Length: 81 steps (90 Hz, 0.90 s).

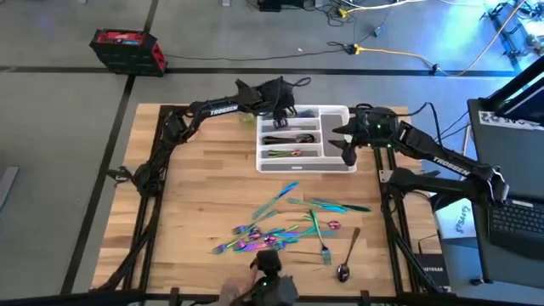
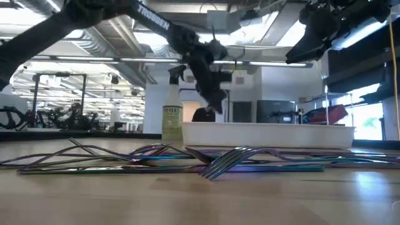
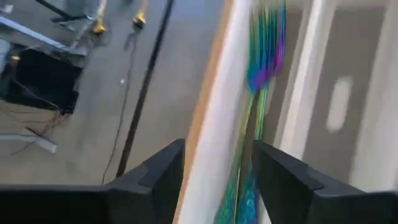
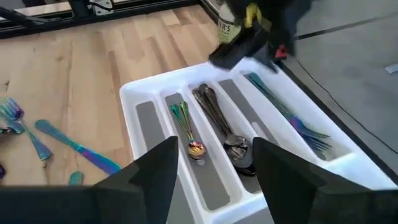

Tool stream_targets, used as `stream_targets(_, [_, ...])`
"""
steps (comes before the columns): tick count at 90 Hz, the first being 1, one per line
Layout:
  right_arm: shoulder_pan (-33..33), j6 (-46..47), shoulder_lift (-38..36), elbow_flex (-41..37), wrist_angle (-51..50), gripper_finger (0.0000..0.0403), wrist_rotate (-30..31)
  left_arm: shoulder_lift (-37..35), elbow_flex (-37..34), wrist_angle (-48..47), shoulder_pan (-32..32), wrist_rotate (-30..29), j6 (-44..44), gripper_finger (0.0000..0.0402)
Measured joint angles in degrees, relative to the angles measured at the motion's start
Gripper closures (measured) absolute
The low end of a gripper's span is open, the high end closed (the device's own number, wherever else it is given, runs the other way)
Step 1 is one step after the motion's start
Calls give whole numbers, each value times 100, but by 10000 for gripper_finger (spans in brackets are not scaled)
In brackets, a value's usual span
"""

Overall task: Sort silverware
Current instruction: Move the white spray bottle to the top left of the table

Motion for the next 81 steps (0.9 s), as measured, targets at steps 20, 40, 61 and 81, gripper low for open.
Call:
stream_targets(20, [0,-106,0,0,36,213,-168,-460,7,547,-430,-540,-387,229])
stream_targets(40, [113,-142,0,0,6,213,-400,-954,9,771,-929,-2054,-125,229])
stream_targets(61, [340,-398,0,0,3,213,-405,-1958,31,-720,-559,-1815,1687,229])
stream_targets(81, [335,-584,0,0,127,213,-400,-2623,31,-2077,429,-266,2810,229])
